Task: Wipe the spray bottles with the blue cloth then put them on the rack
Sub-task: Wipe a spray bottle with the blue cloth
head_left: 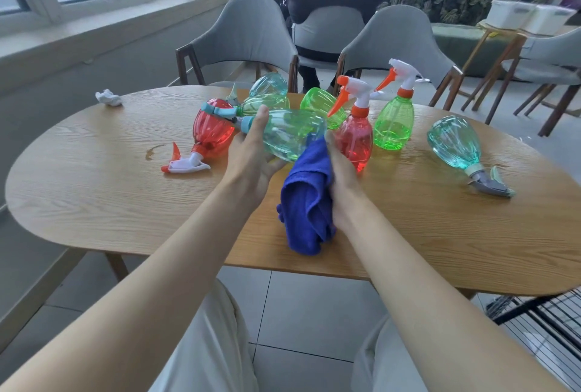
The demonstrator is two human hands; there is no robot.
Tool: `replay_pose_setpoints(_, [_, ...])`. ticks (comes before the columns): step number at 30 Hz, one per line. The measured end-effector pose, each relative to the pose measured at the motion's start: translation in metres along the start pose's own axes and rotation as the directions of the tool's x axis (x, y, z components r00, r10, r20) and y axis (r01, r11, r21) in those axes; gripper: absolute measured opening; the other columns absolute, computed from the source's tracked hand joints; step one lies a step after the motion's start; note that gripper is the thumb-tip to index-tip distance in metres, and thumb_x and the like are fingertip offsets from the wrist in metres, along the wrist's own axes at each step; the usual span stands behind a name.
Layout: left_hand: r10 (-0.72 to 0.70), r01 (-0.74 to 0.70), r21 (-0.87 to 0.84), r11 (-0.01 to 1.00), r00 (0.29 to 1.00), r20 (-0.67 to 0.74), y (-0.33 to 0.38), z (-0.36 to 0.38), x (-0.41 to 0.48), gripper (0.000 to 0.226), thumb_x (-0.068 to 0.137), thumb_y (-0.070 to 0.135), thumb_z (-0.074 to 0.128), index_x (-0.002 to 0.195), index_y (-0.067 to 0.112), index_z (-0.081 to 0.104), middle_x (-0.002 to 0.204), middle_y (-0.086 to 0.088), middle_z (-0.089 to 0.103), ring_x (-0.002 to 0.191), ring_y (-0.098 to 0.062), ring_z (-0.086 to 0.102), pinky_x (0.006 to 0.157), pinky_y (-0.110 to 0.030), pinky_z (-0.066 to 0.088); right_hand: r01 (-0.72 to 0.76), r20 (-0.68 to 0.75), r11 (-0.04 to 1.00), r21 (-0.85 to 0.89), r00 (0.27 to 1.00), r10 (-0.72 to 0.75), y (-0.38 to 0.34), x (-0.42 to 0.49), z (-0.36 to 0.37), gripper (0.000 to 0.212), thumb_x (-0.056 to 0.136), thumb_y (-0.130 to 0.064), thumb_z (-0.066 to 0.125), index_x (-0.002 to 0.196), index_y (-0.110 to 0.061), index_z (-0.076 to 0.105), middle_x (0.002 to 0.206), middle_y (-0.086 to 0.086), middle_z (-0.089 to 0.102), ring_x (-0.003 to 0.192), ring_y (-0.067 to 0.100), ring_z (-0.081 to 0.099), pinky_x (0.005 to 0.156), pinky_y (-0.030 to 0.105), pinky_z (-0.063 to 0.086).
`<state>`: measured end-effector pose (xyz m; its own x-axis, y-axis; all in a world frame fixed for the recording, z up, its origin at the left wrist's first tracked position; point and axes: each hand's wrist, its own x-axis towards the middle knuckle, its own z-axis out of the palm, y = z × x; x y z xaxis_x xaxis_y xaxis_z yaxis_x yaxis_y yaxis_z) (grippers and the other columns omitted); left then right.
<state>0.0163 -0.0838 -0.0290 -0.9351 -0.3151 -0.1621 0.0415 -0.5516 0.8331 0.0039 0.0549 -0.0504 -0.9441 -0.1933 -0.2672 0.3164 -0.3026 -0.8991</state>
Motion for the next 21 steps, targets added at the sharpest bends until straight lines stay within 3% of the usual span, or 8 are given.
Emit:
replay_pose_setpoints(2, [0.001,-0.002,-0.012,1.0,0.997,-0.081,0.003,0.0,0.0,0.07,0.091,0.05,0.081,0.144,0.01,0.056,0.13,-0.013,0.074,0.107,-0.031,0.078,0.092,-0.054,0.064,0.144,-0.001,0.975,-0.167,0.989,-0.146,-0.005,-0.003,0.003,0.06,0.094,-0.073,0.06,0.133,-0.028,0.065,0.125,-0.002,0.072,0.116,0.019,0.069,0.11,0.045,0.052])
replay_pose_setpoints(5, [-0.029,0.029,-0.008,1.0,0.988,-0.149,0.002,-0.001,-0.001,0.095,0.071,0.065,0.085,0.145,0.015,0.056,0.137,-0.014,0.069,0.105,-0.034,0.078,0.086,-0.051,0.066,0.275,0.058,0.944,-0.18,0.961,-0.269,-0.006,-0.003,0.002,0.026,0.101,-0.051,0.063,0.114,-0.029,0.069,0.1,-0.009,0.071,0.093,0.007,0.069,0.089,0.026,0.057])
replay_pose_setpoints(9, [-0.051,0.06,0.041,0.997,0.979,-0.199,0.004,0.002,-0.007,0.079,0.084,0.066,0.07,0.144,0.016,0.056,0.14,-0.008,0.066,0.1,-0.031,0.078,0.083,-0.048,0.067,0.369,0.068,0.919,-0.14,0.929,-0.363,-0.006,-0.01,0.009,0.049,0.084,-0.06,0.076,0.119,-0.026,0.071,0.102,-0.006,0.07,0.095,0.012,0.067,0.091,0.033,0.055])
replay_pose_setpoints(12, [-0.015,0.051,0.144,0.988,0.972,-0.236,0.004,0.004,-0.012,0.058,0.099,0.058,0.061,0.137,0.014,0.054,0.122,0.0,0.065,0.099,-0.024,0.075,0.067,-0.035,0.066,0.376,-0.013,0.919,-0.119,0.925,-0.38,-0.007,-0.007,0.011,0.035,0.096,-0.059,0.068,0.106,-0.025,0.072,0.088,-0.005,0.061,0.084,0.016,0.059,0.081,0.036,0.048])
replay_pose_setpoints(14, [0.025,0.016,0.172,0.985,0.972,-0.235,0.004,0.004,-0.011,0.062,0.098,0.057,0.062,0.139,0.012,0.051,0.123,-0.001,0.064,0.104,-0.023,0.075,0.063,-0.033,0.065,0.335,-0.026,0.94,-0.068,0.941,-0.338,-0.006,-0.007,0.009,0.028,0.1,-0.056,0.064,0.104,-0.03,0.073,0.085,-0.004,0.061,0.082,0.017,0.059,0.077,0.037,0.049])
replay_pose_setpoints(16, [0.051,-0.001,0.19,0.982,0.966,-0.254,0.004,0.003,-0.008,0.07,0.096,0.059,0.063,0.145,0.011,0.047,0.13,-0.005,0.065,0.106,-0.023,0.075,0.068,-0.038,0.067,0.292,0.002,0.954,-0.063,0.956,-0.293,-0.004,-0.008,0.009,0.027,0.103,-0.056,0.06,0.108,-0.032,0.071,0.086,-0.005,0.063,0.08,0.014,0.062,0.076,0.034,0.05])
replay_pose_setpoints(18, [0.073,-0.013,0.2,0.98,0.953,-0.295,0.005,0.004,-0.009,0.081,0.091,0.066,0.063,0.148,0.011,0.043,0.132,-0.004,0.063,0.11,-0.023,0.073,0.082,-0.044,0.067,0.312,0.016,0.93,-0.194,0.949,-0.315,-0.002,-0.01,0.012,0.028,0.107,-0.054,0.05,0.118,-0.032,0.065,0.099,-0.013,0.064,0.09,0.004,0.062,0.089,0.028,0.047])
replay_pose_setpoints(21, [0.116,-0.04,0.219,0.975,0.931,-0.345,0.006,0.006,-0.011,0.105,0.069,0.081,0.062,0.151,0.017,0.044,0.135,-0.001,0.065,0.118,-0.025,0.069,0.1,-0.051,0.059,0.434,0.066,0.777,-0.457,0.887,-0.457,0.0,-0.017,0.019,0.029,0.115,-0.043,0.035,0.135,-0.03,0.052,0.121,-0.025,0.054,0.108,-0.027,0.046,0.095,0.0,0.028])
